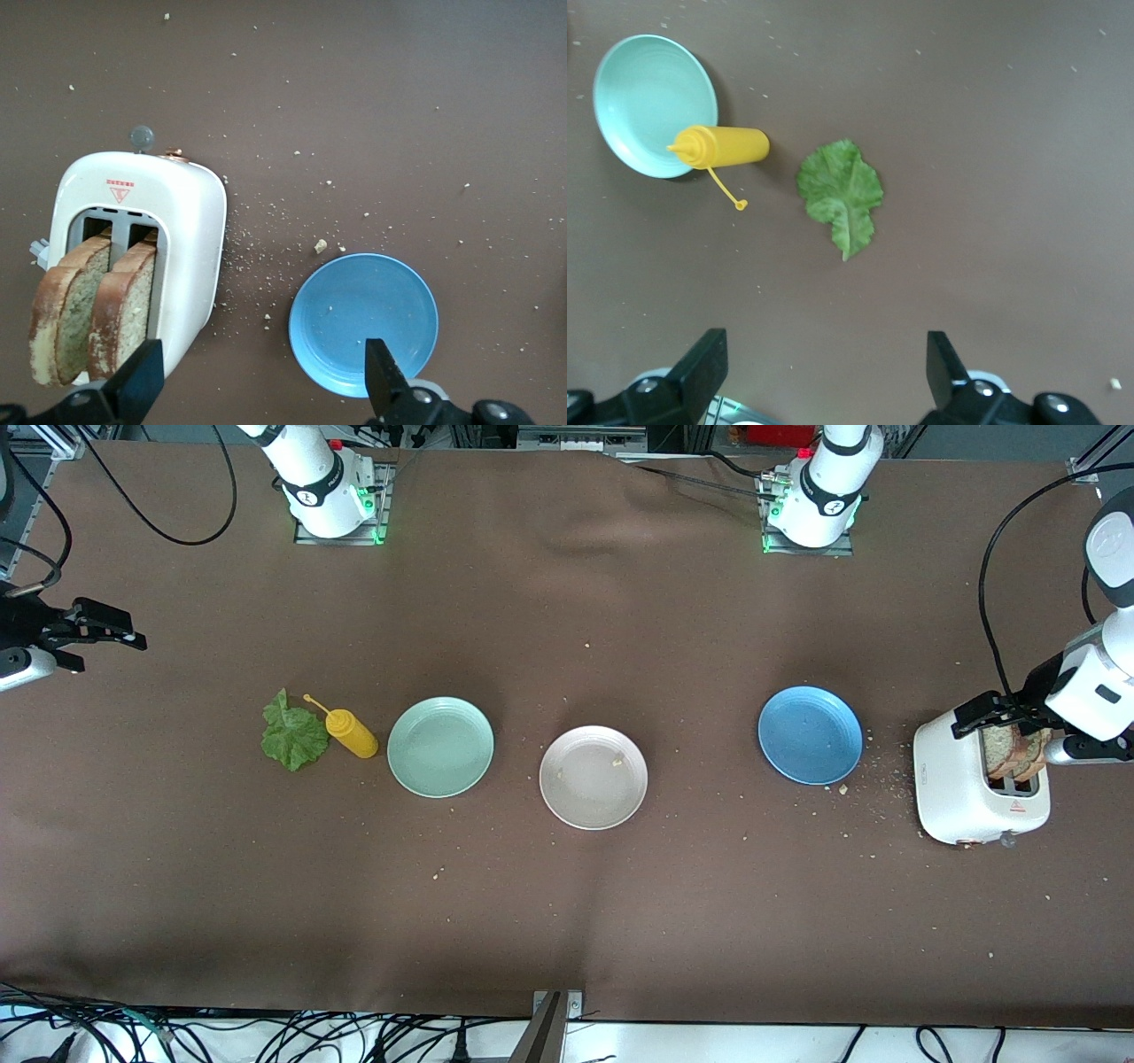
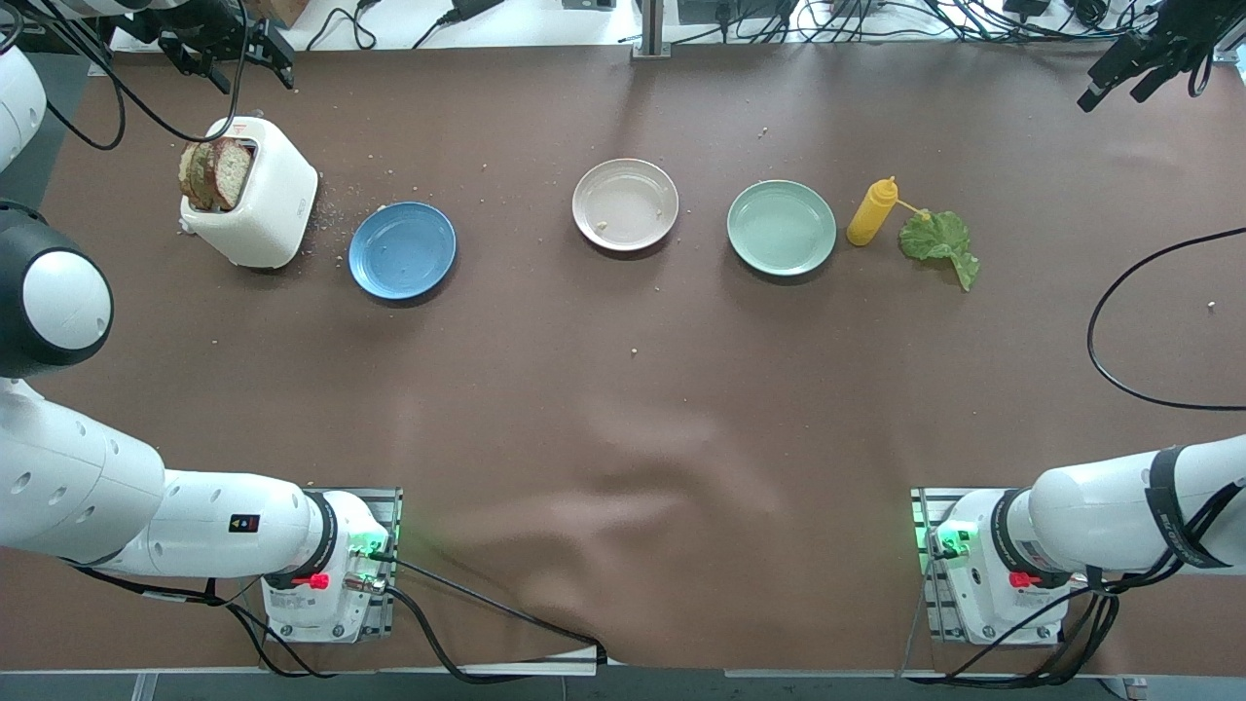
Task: Make sandwich in beige plate with both arms
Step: 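Reach the right gripper to the mustard while the left gripper reaches the toast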
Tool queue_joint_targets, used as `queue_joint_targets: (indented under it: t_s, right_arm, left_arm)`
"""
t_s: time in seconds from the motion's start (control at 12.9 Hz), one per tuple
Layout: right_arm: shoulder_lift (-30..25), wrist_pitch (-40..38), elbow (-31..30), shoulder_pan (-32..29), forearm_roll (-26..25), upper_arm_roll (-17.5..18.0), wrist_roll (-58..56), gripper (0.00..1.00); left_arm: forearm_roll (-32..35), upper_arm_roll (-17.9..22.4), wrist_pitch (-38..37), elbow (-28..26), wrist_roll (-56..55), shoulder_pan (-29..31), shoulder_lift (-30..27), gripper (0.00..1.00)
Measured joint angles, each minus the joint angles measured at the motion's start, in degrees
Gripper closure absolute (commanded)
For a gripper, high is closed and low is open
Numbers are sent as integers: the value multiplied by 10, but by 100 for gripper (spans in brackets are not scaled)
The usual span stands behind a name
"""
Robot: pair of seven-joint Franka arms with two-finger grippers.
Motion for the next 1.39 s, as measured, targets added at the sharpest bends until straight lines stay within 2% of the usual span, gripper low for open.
queue_joint_targets:
  t_s: [0.39, 0.7, 1.16, 1.24, 1.32, 1.39]
  right_arm:
    - [20, 49, -58, -2, 121, -29, -229, 1]
    - [77, 56, -66, -2, 233, -43, -432, 1]
    - [166, 30, -69, -19, 338, -50, -731, 1]
    - [182, 23, -69, -24, 355, -51, -779, 1]
    - [199, 16, -70, -29, 377, -51, -821, 1]
    - [215, 7, -70, -34, 400, -51, -858, 1]
  left_arm:
    - [0, 1, 50, -38, 65, 37, 17, 0]
    - [0, 1, 62, -42, 123, 59, 45, 0]
    - [0, 2, 64, -43, 137, 74, 64, 2]
    - [0, 2, 64, -43, 137, 77, 68, 5]
    - [0, 2, 64, -44, 137, 80, 74, 13]
    - [0, 2, 64, -44, 137, 84, 81, 34]
